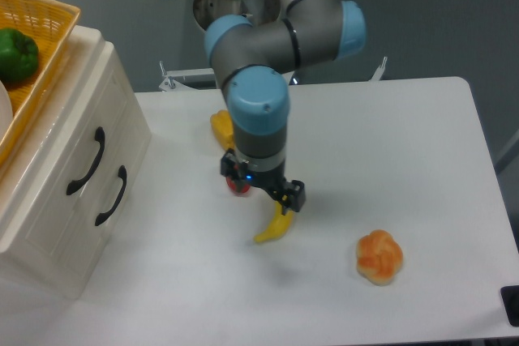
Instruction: Slide the top white drawer open
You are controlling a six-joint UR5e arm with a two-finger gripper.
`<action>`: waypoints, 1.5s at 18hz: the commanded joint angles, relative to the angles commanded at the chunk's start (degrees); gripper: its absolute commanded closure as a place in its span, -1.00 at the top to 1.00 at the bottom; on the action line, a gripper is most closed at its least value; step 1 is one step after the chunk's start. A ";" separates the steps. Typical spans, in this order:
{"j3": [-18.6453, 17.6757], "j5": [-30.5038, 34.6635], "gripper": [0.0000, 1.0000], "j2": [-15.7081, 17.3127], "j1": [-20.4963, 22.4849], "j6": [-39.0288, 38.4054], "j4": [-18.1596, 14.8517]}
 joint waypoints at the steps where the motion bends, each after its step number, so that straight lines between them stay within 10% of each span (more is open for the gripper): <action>1: 0.00 -0.87 1.00 0.09 -0.70 -0.44 0.00; 27: 0.53 -19.87 1.00 3.96 -7.56 -17.58 -7.82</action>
